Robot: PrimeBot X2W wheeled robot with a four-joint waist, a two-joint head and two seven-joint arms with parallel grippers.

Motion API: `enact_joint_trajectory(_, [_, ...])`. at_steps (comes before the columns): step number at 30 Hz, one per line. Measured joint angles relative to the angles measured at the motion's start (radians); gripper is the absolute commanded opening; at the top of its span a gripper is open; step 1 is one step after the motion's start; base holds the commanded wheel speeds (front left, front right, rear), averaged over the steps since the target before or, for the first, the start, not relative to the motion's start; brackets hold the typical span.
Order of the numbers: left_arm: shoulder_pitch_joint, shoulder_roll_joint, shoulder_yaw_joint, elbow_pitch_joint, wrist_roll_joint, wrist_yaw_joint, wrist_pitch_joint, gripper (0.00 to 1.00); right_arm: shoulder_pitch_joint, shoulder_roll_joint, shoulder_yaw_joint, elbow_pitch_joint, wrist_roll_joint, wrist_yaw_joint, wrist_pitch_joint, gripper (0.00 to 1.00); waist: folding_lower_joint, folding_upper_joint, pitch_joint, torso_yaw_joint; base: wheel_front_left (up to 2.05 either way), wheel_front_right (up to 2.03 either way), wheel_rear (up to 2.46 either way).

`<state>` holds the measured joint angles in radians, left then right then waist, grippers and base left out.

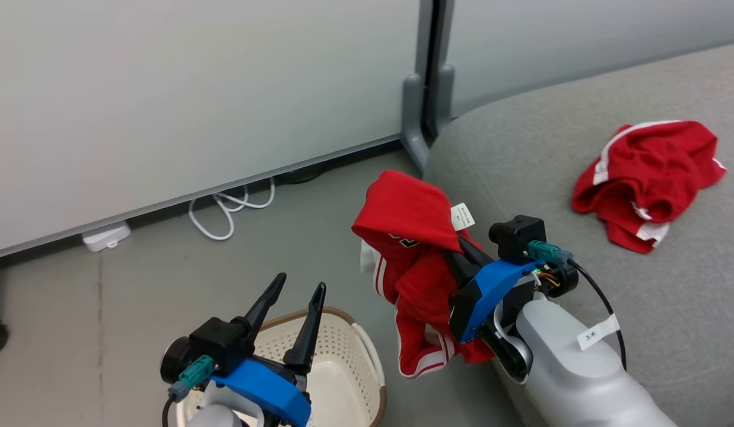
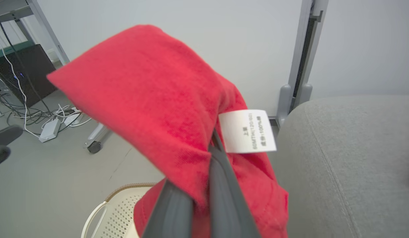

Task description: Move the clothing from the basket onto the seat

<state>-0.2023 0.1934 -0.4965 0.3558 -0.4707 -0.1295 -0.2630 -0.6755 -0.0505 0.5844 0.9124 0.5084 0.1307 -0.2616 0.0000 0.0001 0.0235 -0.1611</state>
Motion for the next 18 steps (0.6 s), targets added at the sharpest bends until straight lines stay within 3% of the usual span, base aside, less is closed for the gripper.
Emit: enact_joint_trajectory(18, [-0.001, 0.005, 0.013, 0.015, 0.016, 0.000, 0.000, 1.00, 0.006, 0.000, -0.025, -0.011, -0.024, 0.000, -0.001, 0.00, 0.0000, 0.0000, 0.019, -0.225, 0.00, 0.00, 0.00])
